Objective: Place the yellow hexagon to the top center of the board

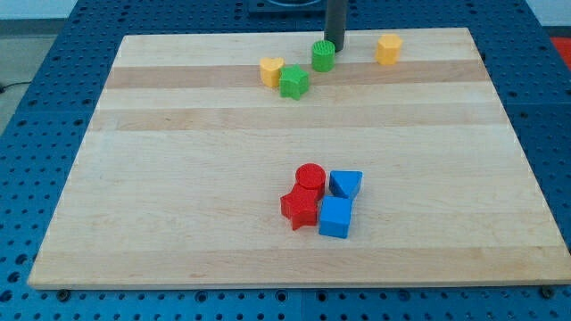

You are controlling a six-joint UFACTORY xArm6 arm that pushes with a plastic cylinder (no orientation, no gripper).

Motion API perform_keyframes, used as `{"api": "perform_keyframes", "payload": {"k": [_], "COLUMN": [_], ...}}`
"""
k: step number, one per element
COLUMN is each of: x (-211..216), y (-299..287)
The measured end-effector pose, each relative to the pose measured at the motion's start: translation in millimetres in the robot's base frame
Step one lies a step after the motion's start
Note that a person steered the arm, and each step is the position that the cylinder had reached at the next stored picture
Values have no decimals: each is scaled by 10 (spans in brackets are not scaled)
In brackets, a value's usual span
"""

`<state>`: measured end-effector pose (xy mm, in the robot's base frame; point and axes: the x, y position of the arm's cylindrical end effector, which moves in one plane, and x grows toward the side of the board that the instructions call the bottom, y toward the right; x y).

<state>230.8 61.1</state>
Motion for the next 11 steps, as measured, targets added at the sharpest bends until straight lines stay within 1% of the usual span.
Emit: {"api": "perform_keyframes", "payload": {"k": [1,2,3,5,6,7,8,9,11], "x": [0,53,494,421,233,220,185,20,-4], "y": [0,238,350,1463,1070,597,796,1043,-351]}}
